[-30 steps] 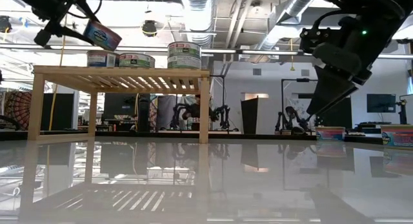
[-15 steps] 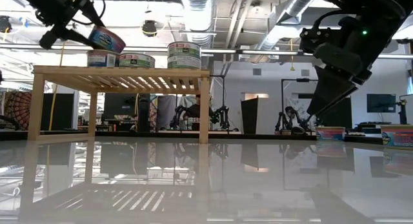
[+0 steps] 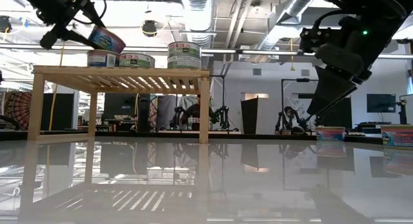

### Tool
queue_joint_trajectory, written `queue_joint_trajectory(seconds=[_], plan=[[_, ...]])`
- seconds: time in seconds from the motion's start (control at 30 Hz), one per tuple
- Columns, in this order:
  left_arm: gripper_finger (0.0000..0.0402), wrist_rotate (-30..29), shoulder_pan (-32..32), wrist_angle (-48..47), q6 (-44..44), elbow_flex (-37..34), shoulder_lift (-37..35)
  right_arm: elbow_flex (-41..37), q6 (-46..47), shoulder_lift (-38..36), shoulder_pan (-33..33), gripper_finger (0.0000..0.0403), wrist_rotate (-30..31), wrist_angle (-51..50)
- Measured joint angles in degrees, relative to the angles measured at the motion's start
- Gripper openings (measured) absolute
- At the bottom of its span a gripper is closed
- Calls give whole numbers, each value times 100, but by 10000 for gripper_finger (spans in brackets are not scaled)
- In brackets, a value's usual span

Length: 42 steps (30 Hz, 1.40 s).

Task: Stack canned seafood by type on shelf
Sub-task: Stack the blue tuna can on top of the bottom blue tuna can on the shelf

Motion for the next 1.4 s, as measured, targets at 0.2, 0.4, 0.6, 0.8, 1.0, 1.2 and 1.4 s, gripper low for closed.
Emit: queue_joint_trajectory(seconds=[0.2, 0.4, 0.6, 0.8, 1.0, 1.2, 1.4], plan=[[210, -3, -2, 81, 307, 0, 2, 0, -1, 0, 0, 172, 0, 0], [244, -12, -2, 299, 828, 2, 95, 0, -10, 0, -1, 172, 2, 0], [260, 42, -4, 250, 406, 2, 164, 0, -12, 0, 0, 172, 2, 4], [260, 39, -2, 221, 419, 2, 164, 0, -12, 0, 0, 172, 2, 7], [259, 39, -2, 219, 1114, 2, 190, 0, -12, 0, 0, 172, 2, 4], [259, 239, -4, 216, 835, 2, 189, 0, -12, 0, 0, 172, 0, 4], [259, -242, 0, 203, 769, 2, 108, 0, -10, 0, 4, 172, 0, 4]])
